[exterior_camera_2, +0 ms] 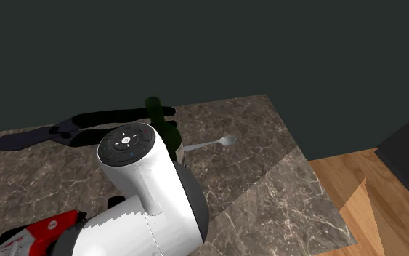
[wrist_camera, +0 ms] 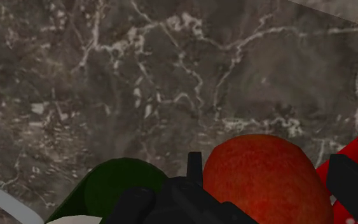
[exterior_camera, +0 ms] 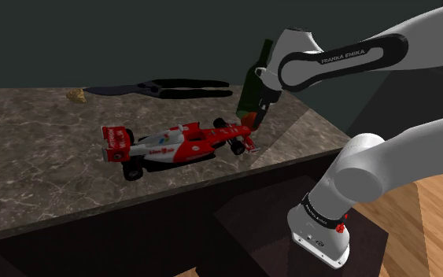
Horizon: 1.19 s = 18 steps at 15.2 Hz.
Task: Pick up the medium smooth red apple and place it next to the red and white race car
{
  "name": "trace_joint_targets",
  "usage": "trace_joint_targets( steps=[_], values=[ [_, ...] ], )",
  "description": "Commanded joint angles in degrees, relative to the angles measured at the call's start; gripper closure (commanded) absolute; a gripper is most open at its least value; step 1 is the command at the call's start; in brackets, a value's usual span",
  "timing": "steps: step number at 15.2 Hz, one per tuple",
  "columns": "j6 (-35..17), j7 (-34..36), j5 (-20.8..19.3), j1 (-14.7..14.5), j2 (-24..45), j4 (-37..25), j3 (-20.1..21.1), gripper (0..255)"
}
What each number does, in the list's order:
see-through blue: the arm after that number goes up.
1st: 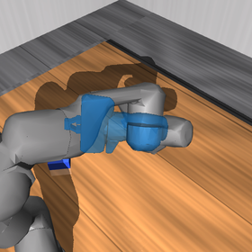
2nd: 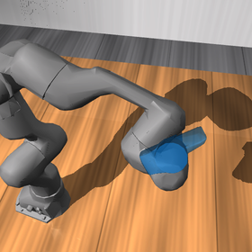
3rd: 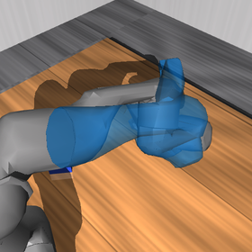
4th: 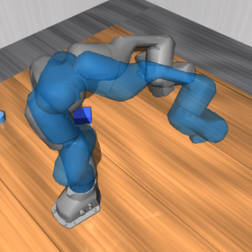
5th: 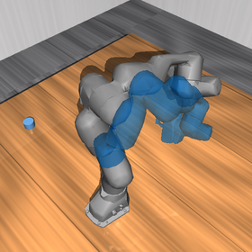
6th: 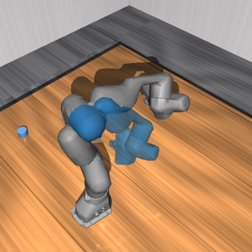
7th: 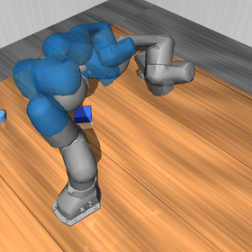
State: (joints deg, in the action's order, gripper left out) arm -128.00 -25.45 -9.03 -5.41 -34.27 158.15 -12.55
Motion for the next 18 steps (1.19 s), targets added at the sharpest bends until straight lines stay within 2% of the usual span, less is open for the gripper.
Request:
trace_joint_targets(
  steps=[1, 3, 4, 9, 13, 18],
  values=[
    [-0.1, 0.0, 0.1, -0.1, 0.1, 0.1, 0.1, 255],
    [-0.1, 0.0, 0.1, -0.2, 0.1, 0.1, 0.0, 255],
    [-0.1, 0.1, 0.1, -0.2, 0.1, 0.1, 0.1, 0],
    [-0.1, 0.0, 0.1, -0.2, 0.1, 0.1, 0.0, 0],
    [8.9, 0.0, 0.7, -0.3, -4.2, -4.6, 1.1, 0],
    [8.9, 0.0, 0.7, -0.3, -4.2, -4.6, 1.1, 0]
  ],
)
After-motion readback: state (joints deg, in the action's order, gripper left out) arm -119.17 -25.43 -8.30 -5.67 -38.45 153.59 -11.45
